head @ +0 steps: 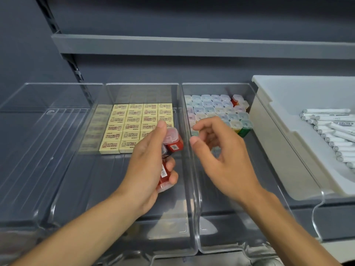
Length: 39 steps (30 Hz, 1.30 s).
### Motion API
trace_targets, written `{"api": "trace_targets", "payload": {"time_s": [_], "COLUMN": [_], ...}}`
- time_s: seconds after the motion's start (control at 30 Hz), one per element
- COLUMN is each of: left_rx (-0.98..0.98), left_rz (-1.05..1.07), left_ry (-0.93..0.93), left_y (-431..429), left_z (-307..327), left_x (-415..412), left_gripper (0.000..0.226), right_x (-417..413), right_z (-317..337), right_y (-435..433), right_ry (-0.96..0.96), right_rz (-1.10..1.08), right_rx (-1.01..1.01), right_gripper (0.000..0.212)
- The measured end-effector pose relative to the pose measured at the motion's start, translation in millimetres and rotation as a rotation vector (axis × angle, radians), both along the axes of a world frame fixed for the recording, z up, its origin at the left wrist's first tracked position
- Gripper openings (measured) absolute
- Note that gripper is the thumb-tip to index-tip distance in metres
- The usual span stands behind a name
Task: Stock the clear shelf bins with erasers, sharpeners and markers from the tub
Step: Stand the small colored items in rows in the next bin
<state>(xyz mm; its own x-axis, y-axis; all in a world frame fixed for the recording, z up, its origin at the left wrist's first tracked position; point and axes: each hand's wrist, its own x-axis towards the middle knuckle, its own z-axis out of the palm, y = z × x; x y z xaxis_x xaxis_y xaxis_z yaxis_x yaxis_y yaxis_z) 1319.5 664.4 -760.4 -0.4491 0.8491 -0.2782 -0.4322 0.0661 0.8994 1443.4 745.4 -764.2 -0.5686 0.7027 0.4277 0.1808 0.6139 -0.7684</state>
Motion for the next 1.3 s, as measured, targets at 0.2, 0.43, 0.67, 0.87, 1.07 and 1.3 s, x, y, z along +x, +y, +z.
{"api": "trace_targets", "payload": {"time_s": [0.2, 0.43, 0.67, 0.87, 1.07, 1.3], "left_rx": [0.048, 0.075, 0.080, 0.095, 0.036, 0.014], "left_rz": [-0.044, -0.057, -0.142, -0.147, -0.162, -0.180], "left_ry": [0.352, 0.462, 0.492, 0.519, 0.515, 0.503], "left_y": [-6, -9, -11, -10, -10, -7], "left_z": [-5, -4, -3, -6, -13, -15], "left_x": [4, 1, 4, 6, 10, 9], "left_gripper": [0.051, 0.044, 0.028, 0.017, 0.025, 0.023], "right_x": [-2, -1, 21, 29, 23, 25], "right_z": [-5, 4, 6, -14, -24, -22], "right_y": [-7, -9, 15, 21, 28, 36], "right_ry": [-0.041, 0.062, 0.152, 0.034, -0.082, -0.227], "right_rz": [0.090, 0.094, -0.097, -0.116, -0.101, -0.092], "right_rx": [0.157, 0.111, -0.208, -0.421, -0.355, -0.130], "right_gripper": [0.029, 0.021, 0.021, 0.015, 0.008, 0.011]}}
